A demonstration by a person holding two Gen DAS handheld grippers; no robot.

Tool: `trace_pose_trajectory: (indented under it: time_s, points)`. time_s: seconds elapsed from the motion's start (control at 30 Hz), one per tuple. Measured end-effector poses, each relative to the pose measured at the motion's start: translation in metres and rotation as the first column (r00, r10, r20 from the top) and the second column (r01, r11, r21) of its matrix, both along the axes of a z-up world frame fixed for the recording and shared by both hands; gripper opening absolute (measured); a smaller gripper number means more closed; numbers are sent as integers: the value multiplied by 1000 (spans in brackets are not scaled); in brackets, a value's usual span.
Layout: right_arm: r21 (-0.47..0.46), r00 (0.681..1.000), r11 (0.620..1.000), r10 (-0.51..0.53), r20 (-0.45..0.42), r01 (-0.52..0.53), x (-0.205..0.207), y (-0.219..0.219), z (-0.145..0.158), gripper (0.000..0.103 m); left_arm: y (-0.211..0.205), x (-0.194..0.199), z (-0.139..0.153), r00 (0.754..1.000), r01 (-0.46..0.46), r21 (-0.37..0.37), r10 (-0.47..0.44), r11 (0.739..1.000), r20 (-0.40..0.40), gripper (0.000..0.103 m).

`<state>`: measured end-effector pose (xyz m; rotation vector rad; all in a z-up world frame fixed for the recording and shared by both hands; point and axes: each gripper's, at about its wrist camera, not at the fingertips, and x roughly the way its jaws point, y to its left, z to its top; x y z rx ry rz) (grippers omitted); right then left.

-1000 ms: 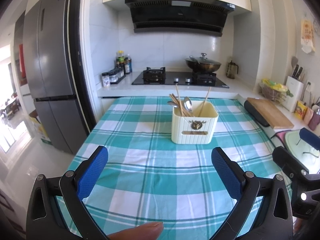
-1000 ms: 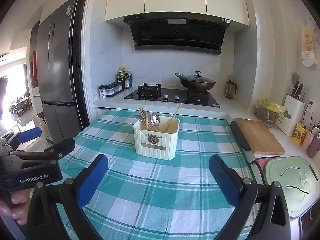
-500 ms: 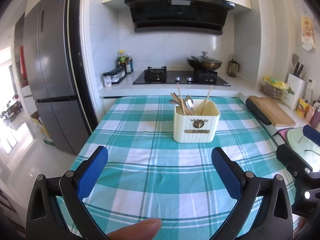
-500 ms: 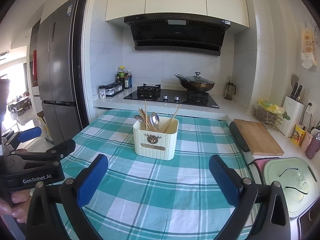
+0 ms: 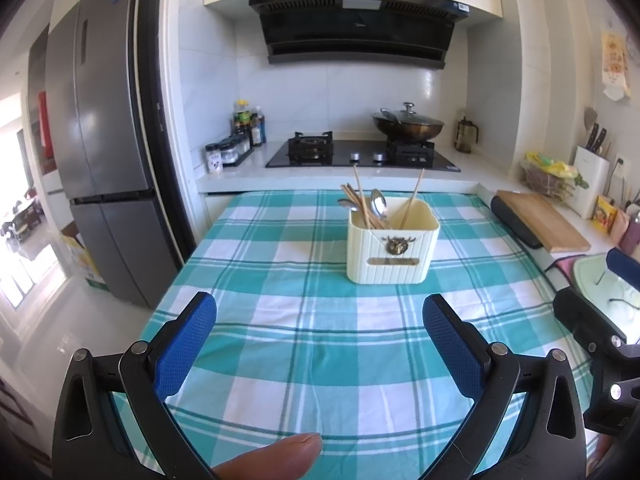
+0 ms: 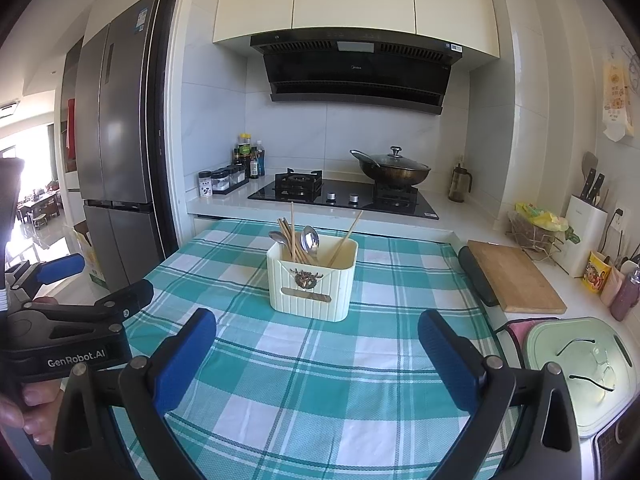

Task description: Organize utensils

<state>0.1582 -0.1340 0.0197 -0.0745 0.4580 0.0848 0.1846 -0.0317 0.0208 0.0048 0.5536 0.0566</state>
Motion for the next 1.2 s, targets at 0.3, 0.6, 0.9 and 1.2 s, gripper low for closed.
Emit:
trace_pose_trajectory:
  time_s: [0.3, 0.6, 0.9, 1.2]
  points:
    - [-1, 1000, 1000, 4, 0, -4, 0, 0, 0, 103, 0, 0, -1, 1000, -2, 0, 2, 1000, -1, 103]
    - [-2, 1000, 1000, 10, -1, -10, -2, 1, 0, 103, -1, -1, -3, 1000, 10, -5, -10, 1000, -5, 103]
    - [-3, 1000, 1000, 9, -4, -9, -3, 0, 0, 103, -2, -1, -1, 1000, 13, -6, -13, 1000, -3, 103]
    - [-3, 1000, 1000, 7, -5, -7, -2, -3, -1, 103, -3, 0, -3, 1000, 1, 0, -1, 1000, 7, 103]
